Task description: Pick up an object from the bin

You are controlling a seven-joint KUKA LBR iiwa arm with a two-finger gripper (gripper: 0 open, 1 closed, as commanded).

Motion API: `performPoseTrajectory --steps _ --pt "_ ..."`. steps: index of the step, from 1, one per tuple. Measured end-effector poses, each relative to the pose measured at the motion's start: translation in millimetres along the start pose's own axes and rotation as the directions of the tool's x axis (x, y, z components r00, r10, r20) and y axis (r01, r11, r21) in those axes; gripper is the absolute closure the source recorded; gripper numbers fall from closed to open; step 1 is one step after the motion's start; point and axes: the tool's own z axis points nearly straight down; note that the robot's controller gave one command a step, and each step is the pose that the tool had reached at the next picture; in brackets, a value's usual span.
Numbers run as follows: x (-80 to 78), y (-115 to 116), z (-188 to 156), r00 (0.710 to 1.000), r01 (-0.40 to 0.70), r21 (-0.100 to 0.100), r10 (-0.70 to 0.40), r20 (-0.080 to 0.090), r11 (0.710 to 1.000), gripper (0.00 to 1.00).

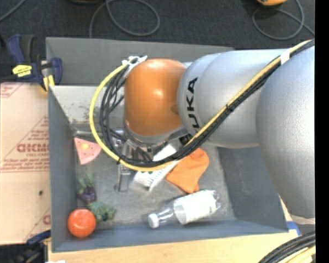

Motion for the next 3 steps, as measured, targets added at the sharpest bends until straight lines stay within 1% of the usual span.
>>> performPoseTrajectory --steps 1,2,3 --pt "25.5 -37.0 -18.0 0.997 0.072 0.001 -0.072 -0.007 0.997 0.0" --pt "10.0 -48.2 -62.8 0.999 0.038 0.001 -0.038 -0.001 0.999 0.0" --pt "5.9 -54.8 -52.8 0.998 0.059 -0.002 -0.059 0.017 0.998 0.0"
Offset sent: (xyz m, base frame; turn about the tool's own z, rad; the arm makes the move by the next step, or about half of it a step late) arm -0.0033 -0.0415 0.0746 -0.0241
